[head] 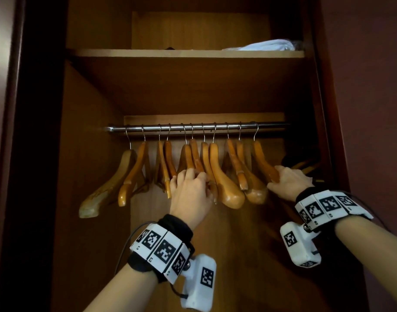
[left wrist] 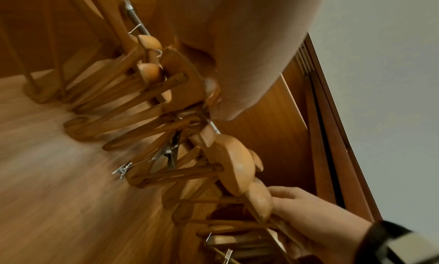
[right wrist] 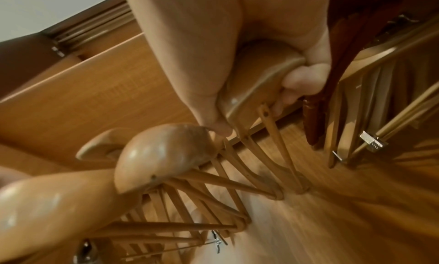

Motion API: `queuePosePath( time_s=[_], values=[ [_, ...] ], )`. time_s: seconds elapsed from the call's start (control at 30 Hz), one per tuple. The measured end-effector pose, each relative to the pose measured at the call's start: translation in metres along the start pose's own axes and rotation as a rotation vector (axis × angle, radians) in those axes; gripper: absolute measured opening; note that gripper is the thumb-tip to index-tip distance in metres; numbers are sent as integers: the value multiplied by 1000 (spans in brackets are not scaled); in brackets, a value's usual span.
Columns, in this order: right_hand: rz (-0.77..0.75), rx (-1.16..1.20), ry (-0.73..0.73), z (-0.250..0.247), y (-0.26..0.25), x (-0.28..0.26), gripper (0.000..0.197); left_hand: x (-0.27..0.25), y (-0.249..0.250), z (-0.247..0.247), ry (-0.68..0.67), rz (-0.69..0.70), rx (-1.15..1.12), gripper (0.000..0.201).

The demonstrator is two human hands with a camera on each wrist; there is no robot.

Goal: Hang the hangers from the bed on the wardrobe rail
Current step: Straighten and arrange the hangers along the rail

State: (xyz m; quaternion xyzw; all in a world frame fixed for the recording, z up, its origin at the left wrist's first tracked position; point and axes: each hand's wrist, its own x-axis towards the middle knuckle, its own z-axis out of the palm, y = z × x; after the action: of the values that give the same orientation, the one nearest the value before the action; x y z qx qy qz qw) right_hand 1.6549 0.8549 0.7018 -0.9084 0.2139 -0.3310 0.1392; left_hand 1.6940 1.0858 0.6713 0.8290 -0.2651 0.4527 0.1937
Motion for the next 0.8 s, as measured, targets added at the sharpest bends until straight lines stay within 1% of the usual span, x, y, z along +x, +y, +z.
queuePosePath(
  time_s=[0.1, 0.23, 0.37, 0.5, 0.67, 0.8],
  values=[
    [-10, 5, -8, 0, 4, 3, 48, -1, 0, 0, -2, 4, -1, 30],
    [-9, 4, -30, -2, 5, 4, 59, -1, -1, 0, -1, 14, -10, 29],
    [-38, 10, -22, -6, 2, 1, 54, 0, -2, 1, 9, 14, -22, 27],
    [-51, 2, 0, -11, -3, -8, 57, 0, -1, 0, -5, 8, -21, 27],
    [-70, -28, 95, -15, -10, -25, 53, -1, -2, 1, 8, 22, -59, 27],
    [-149, 34, 161, -17, -15, -41, 45, -7, -1, 2, 86, 68, -147, 24]
  ],
)
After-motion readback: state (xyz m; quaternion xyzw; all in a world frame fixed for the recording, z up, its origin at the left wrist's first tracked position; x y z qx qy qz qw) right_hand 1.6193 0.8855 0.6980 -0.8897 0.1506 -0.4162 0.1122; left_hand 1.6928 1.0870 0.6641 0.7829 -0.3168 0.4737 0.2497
